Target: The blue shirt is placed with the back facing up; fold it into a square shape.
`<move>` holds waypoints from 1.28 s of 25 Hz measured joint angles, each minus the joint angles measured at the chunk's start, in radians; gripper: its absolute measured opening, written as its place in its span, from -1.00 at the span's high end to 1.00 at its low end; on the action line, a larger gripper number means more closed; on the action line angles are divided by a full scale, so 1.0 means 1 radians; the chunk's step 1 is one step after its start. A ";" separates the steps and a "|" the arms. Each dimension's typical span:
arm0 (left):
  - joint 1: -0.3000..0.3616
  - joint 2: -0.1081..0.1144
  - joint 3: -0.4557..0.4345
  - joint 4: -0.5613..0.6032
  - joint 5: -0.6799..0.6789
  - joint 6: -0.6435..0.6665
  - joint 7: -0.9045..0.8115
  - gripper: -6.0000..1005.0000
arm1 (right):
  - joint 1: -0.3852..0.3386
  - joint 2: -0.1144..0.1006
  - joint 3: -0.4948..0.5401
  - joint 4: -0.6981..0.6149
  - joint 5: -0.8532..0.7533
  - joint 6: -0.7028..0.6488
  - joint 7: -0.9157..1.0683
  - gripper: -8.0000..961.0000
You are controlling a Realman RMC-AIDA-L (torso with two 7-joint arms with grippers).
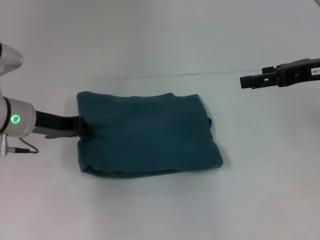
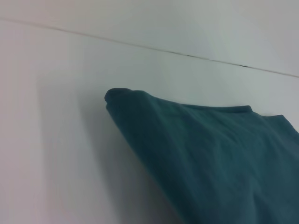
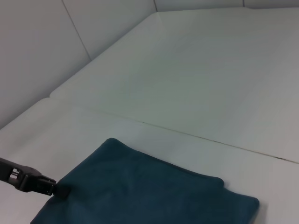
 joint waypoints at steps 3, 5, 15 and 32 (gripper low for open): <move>0.000 0.001 0.000 0.008 0.031 0.002 -0.009 0.76 | 0.002 0.000 0.000 0.000 0.000 0.000 0.000 -0.97; 0.001 0.001 -0.001 0.018 0.051 0.002 -0.019 0.73 | 0.002 0.000 0.000 0.000 0.000 0.003 0.000 -0.97; 0.027 0.002 -0.010 0.060 0.056 0.009 -0.019 0.59 | 0.006 0.001 0.000 0.006 0.000 0.014 -0.001 -0.97; 0.252 -0.072 -0.065 0.422 -0.302 0.355 0.326 0.04 | -0.032 0.026 -0.003 -0.003 0.014 -0.053 -0.138 -0.97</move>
